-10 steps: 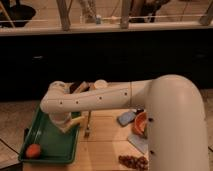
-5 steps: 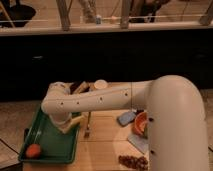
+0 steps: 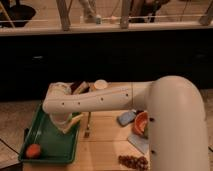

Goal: Place banana in tray

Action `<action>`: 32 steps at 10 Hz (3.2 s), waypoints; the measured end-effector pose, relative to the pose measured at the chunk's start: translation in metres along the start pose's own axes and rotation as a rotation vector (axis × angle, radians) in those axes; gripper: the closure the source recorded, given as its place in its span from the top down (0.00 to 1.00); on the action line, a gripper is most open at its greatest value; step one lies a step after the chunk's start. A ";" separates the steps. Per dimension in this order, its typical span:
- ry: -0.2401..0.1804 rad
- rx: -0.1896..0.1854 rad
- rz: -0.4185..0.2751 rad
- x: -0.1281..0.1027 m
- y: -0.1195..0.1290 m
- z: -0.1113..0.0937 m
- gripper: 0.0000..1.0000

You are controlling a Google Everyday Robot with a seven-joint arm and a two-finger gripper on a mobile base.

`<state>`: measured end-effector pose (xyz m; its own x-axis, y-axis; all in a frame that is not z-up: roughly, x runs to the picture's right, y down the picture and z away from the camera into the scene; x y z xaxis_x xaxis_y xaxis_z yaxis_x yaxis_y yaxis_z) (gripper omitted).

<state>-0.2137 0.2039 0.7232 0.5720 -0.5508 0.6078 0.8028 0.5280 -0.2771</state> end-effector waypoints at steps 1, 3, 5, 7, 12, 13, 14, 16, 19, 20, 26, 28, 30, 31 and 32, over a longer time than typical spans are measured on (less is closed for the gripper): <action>-0.002 0.000 -0.002 0.001 0.000 0.001 0.00; -0.007 0.004 -0.010 0.003 0.000 0.002 0.00; -0.014 0.007 -0.023 0.004 0.000 0.003 0.00; -0.021 0.010 -0.035 0.007 0.000 0.004 0.00; -0.035 0.015 -0.071 0.011 -0.001 0.007 0.00; -0.038 0.016 -0.079 0.012 -0.001 0.007 0.00; -0.041 0.016 -0.084 0.013 -0.001 0.008 0.00; -0.046 0.017 -0.096 0.015 -0.001 0.008 0.00; -0.053 0.014 -0.121 0.017 -0.002 0.009 0.00; -0.056 0.012 -0.130 0.019 -0.002 0.009 0.00; -0.067 0.006 -0.172 0.023 -0.003 0.009 0.00; -0.071 0.003 -0.184 0.026 -0.003 0.010 0.00; -0.074 0.003 -0.191 0.028 -0.005 0.010 0.00; -0.075 0.002 -0.196 0.029 -0.005 0.010 0.00; -0.076 0.000 -0.203 0.029 -0.005 0.010 0.00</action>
<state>-0.2028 0.1915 0.7497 0.3845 -0.5957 0.7052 0.9001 0.4113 -0.1433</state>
